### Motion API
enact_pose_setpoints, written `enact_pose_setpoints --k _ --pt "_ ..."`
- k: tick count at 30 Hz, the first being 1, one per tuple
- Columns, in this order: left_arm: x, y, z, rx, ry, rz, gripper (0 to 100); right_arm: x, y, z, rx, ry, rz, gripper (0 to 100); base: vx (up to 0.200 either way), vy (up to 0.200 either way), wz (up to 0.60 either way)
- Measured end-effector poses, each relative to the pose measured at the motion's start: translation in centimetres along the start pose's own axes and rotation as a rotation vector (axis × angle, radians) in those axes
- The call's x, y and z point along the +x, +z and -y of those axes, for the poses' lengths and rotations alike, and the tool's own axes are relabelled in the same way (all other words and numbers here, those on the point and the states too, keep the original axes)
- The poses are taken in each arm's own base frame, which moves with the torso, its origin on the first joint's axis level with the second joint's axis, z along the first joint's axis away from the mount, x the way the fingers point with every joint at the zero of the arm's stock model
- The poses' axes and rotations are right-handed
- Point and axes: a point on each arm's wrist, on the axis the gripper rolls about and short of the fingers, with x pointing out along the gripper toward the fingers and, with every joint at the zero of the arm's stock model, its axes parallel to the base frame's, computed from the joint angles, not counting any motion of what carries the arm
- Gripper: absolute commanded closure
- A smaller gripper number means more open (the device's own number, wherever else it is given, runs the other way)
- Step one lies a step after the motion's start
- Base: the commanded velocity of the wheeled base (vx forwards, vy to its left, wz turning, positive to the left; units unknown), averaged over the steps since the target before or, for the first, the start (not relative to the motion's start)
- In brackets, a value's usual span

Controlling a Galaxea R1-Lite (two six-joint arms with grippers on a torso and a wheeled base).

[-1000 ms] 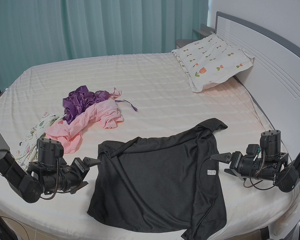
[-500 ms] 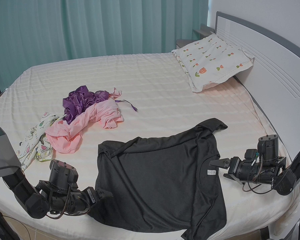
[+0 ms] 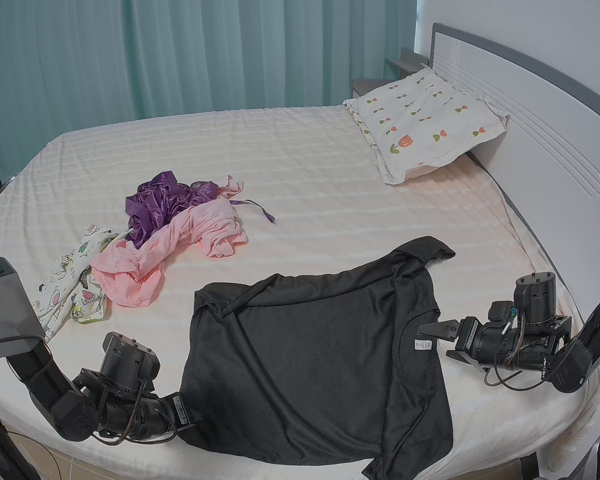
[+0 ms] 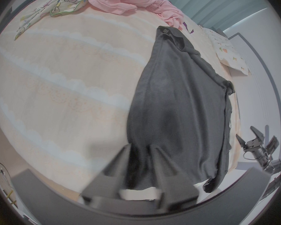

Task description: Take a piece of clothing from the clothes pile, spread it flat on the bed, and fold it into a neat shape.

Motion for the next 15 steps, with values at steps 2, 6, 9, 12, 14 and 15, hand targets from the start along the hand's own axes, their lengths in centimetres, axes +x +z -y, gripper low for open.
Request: enact_pose_setpoints --k 2,6,9,12,14,15 --pt "0.0 -0.1 -0.2 0.004 0.024 -0.004 100 0.0 0.0 0.0 0.000 -0.001 -0.002 0 0.000 0.000 0.00" --pt "-0.1 -0.5 -0.6 0.038 0.086 -0.023 100 0.0 -0.1 0.0 -0.005 -0.002 -0.003 0 0.000 0.000 0.00" --pt "-0.3 -0.8 -1.0 0.070 0.135 -0.054 100 0.1 -0.1 0.0 -0.010 -0.002 -0.003 0 0.000 0.000 0.00" --pt "-0.9 -1.1 -1.4 0.099 0.173 -0.086 100 0.2 0.0 -0.2 -0.017 -0.009 0.012 0 0.000 0.000 0.00" --pt "-1.5 -1.3 -1.7 0.119 0.197 -0.108 100 0.4 0.0 -0.4 -0.023 -0.020 0.028 0 0.000 0.000 0.00" --pt "-1.9 -1.3 -1.9 0.131 0.207 -0.118 100 0.6 0.0 -0.5 -0.026 -0.026 0.034 0 0.000 0.000 0.00"
